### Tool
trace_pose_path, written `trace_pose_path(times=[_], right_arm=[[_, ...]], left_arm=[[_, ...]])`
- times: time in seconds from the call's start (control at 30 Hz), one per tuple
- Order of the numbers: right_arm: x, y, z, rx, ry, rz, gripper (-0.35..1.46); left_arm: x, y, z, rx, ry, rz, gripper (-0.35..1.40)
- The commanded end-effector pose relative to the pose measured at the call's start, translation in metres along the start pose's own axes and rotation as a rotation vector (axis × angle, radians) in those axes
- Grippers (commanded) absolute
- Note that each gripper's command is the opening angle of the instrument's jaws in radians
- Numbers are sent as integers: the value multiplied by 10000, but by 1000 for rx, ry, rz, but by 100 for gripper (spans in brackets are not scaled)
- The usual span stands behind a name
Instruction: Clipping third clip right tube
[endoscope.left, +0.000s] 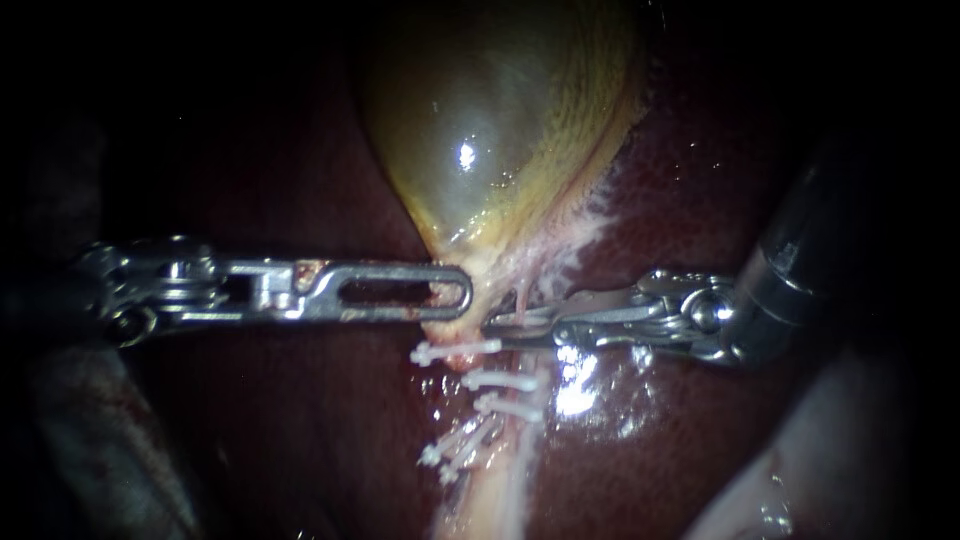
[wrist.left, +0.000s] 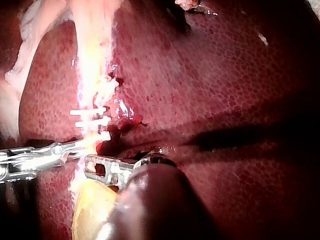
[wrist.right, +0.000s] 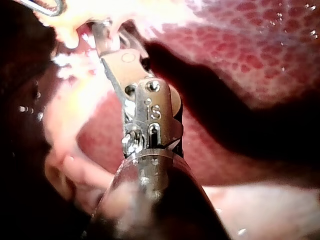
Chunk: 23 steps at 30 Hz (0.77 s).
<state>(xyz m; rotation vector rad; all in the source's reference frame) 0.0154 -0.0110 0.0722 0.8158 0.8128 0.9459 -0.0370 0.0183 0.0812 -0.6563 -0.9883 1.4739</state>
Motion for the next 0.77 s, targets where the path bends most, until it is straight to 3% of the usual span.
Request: trace_pose_path(times=[0.03, 0.77], right_arm=[[0, 0, 0, 0, 1, -3, -32], [-1, -1, -2, 2, 0, -4, -35]], left_arm=[[0, 0, 0, 0, 0, 0, -35], [0, 0, 0, -1, -1, 1, -35]])
